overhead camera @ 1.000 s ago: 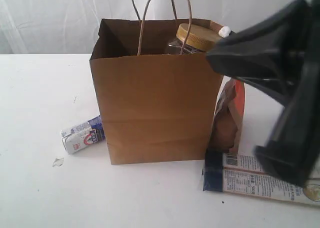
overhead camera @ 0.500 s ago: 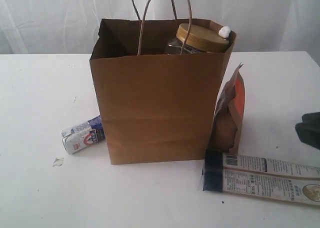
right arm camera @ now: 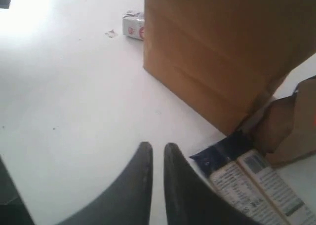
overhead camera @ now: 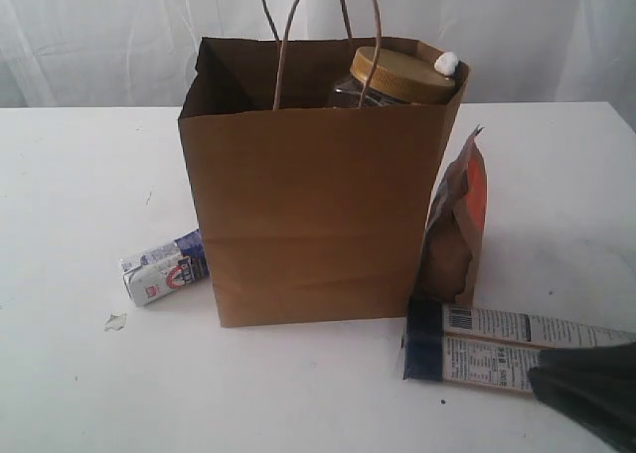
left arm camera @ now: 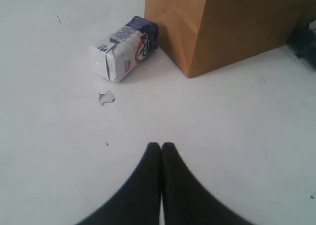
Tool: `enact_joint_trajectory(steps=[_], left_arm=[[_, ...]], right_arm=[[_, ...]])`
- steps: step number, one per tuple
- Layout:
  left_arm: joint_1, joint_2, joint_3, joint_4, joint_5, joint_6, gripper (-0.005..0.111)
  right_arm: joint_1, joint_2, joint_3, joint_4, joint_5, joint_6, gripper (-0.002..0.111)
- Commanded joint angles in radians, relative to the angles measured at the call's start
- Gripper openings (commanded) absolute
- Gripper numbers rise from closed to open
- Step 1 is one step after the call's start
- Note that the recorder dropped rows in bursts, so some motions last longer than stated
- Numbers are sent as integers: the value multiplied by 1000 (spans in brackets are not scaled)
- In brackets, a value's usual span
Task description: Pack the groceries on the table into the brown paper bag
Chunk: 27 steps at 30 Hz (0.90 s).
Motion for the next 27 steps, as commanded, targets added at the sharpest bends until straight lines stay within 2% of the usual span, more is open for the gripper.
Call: enact_joint_trajectory(steps=[1,9,16,22,27], left_arm=[[-3,-4,4,-5,0,0,0],[-3,-4,4,-5,0,0,0],[-3,-4,4,-5,0,0,0],[-3,-4,4,-5,0,0,0],[-3,-4,4,-5,0,0,0]], right_arm=[[-59,-45,95,89,-113,20,9],[-377,-123,253,211,-330,20,9],[-654,-289,383,213,-367,20,9],[-815,-393,473,314,-506,20,9],[-911,-424,473,321,-455,20,9]])
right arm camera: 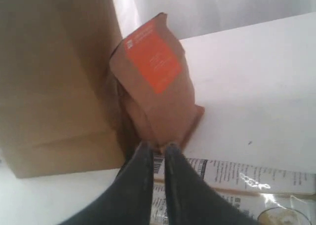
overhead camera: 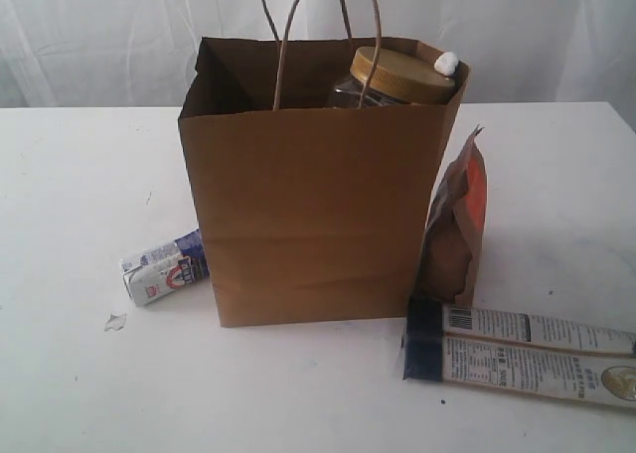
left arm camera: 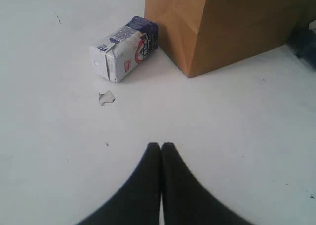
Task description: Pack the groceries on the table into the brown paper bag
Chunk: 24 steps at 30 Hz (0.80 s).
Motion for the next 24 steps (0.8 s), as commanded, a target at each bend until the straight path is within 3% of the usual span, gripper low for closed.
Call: enact_joint_trajectory(steps=[1,7,19,24], left_arm=[[-3,-4,4,-5,0,0,0],[-3,-4,4,-5,0,0,0],[-3,-4,4,-5,0,0,0],[-3,-4,4,-5,0,0,0]], right_arm=[[-82,-33,7,6,3,1,9],[-184,-33,7,6,3,1,9],[-186,-33,7,8,3,-6,9],[-186,-33,7,2,3,-175,9]])
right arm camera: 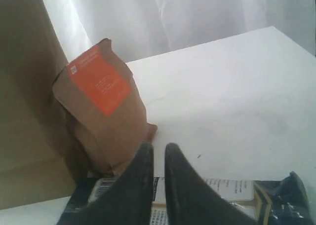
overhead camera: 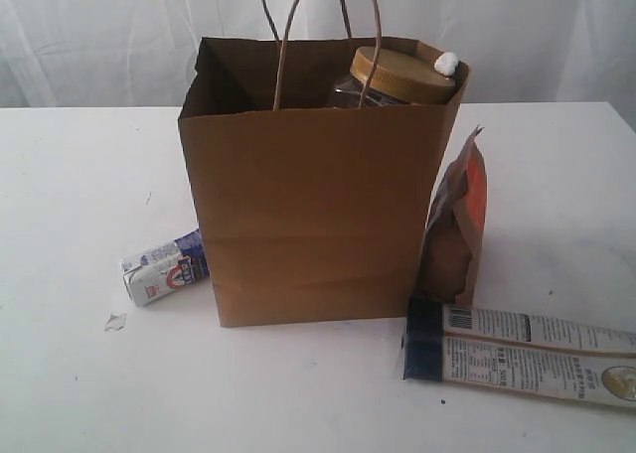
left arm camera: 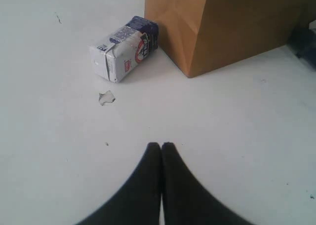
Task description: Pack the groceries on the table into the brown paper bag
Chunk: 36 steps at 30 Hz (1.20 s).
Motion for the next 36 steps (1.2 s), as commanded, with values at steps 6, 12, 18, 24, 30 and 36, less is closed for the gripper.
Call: enact_joint_trajectory(steps=[6,12,18,24,30,36], left_arm=[[-3,-4,4,-5,0,0,0],[-3,-4,4,-5,0,0,0],[-3,-4,4,-5,0,0,0],[-3,-4,4,-5,0,0,0],[-3,-4,4,-5,0,0,0],[-3,-4,4,-5,-23,10,0]], right_arm=[[-3,-7,7,-2,-4,-288,9],[-3,-7,7,27,-4,-362,9],[-3,-7,7,27,-4,-362,9],[-3,-7,7,27,-4,-362,9],[-3,-7,7,27,-4,-362,9],[-3,-7,7,27,-4,-362,9]])
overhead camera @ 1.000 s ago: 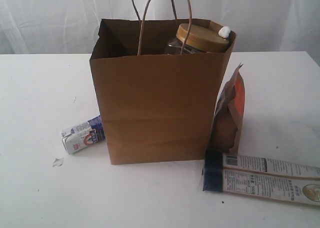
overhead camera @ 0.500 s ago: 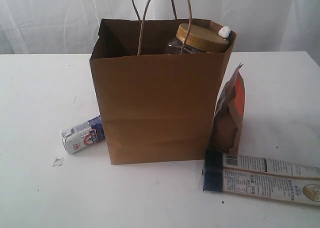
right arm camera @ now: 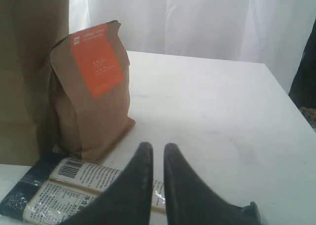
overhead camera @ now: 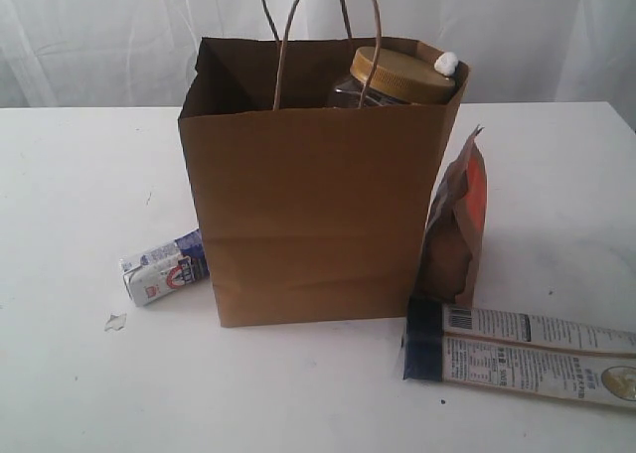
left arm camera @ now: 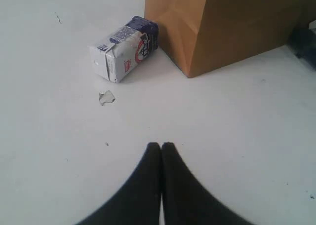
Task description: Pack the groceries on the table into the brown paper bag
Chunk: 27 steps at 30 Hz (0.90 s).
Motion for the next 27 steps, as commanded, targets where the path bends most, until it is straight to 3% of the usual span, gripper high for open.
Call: enact_joint_trajectory(steps=[1,4,7,9,14,18,19,23,26,27], left_arm=[[-3,-4,4,-12,-57,9,0],[-3,-4,4,-154,-133,-57,0],[-3,-4,4,-154,-205,-55,0],[-3,-4,4,-187,-294,-124,0],[-3,-4,-39,-189,-343,-338,0],[-3,-4,-293,-79,-119,-248,0],[-3,4,-398,-79,50,-212,0],[-3,88,-558,-79,304,-156,0],[-3,191,-684,-38,427,-126,8],[-3,268,-763,-4,508,-80,19]], right_arm=[[-3,-7,7,3,-6,-8,9],[-3,-7,7,3,-6,-8,9],[-3,-7,7,3,-6,-8,9],[-3,-7,7,3,-6,-8,9],[-3,-7,7,3,-6,-8,9],[-3,-7,7,3,-6,-8,9],[-3,-7,7,3,-6,-8,9],[-3,-7,7,3,-6,-8,9],[-3,-7,7,3,-6,-8,9],[-3,-7,7,3,-6,-8,9]])
